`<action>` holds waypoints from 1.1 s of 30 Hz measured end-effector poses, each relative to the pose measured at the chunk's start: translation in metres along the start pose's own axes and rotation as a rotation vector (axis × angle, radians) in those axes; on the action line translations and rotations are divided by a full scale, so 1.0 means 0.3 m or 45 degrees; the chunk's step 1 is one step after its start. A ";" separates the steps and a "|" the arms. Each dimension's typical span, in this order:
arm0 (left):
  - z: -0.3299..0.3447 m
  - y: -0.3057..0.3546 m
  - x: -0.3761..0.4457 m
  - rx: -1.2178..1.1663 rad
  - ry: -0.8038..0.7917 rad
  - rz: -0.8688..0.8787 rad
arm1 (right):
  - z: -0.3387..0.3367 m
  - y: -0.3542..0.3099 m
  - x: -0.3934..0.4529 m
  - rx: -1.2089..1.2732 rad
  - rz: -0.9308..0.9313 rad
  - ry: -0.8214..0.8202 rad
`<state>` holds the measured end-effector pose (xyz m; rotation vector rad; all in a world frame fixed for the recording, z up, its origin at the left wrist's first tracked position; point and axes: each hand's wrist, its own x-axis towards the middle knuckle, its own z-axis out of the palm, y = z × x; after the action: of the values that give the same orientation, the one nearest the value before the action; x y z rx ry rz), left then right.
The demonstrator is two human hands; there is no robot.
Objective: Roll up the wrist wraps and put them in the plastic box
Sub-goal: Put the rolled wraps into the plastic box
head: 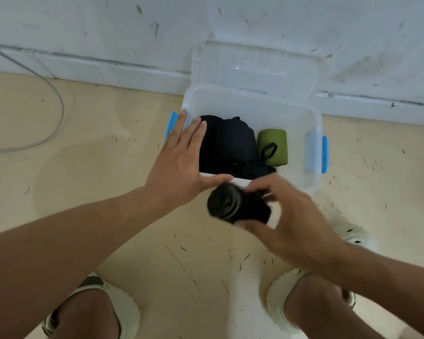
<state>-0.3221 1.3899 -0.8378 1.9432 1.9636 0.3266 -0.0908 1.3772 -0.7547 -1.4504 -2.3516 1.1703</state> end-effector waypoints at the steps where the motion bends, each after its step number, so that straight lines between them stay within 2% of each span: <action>1: -0.001 0.001 0.000 -0.008 0.005 0.003 | -0.047 -0.014 0.007 0.105 -0.012 0.156; 3: -0.001 0.003 -0.001 0.014 0.002 0.000 | -0.121 -0.017 0.059 0.245 0.095 0.387; 5: -0.001 0.003 -0.001 0.042 -0.002 -0.004 | -0.165 0.012 0.156 0.345 0.352 0.440; 8: 0.002 0.000 -0.001 0.042 0.009 -0.004 | -0.166 0.096 0.295 0.626 0.731 0.351; 11: 0.003 -0.002 0.000 0.029 0.020 -0.002 | -0.096 0.165 0.371 1.014 0.976 0.178; 14: 0.003 -0.002 -0.001 0.018 0.021 0.001 | -0.040 0.192 0.397 0.941 1.053 0.128; 16: 0.004 -0.003 -0.001 0.019 0.024 0.006 | -0.037 0.196 0.407 0.674 1.022 0.084; 18: 0.005 -0.003 -0.001 0.020 0.022 0.005 | -0.052 0.185 0.400 0.231 0.930 -0.072; 22: 0.007 -0.002 -0.001 0.027 0.019 0.003 | -0.075 0.171 0.377 -0.537 0.473 -0.053; 24: 0.008 -0.004 0.000 0.044 0.007 0.006 | -0.083 0.176 0.383 -0.614 0.318 0.070; 29: 0.007 -0.005 0.002 0.082 0.006 0.015 | -0.166 0.138 0.442 -0.537 0.071 0.384; 33: 0.008 -0.003 -0.001 0.053 0.012 0.007 | -0.258 0.113 0.542 -0.607 -0.013 0.518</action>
<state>-0.3219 1.3895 -0.8403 1.9765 1.9860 0.2995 -0.1150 1.5585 -0.7675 -1.6116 -2.4164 0.2638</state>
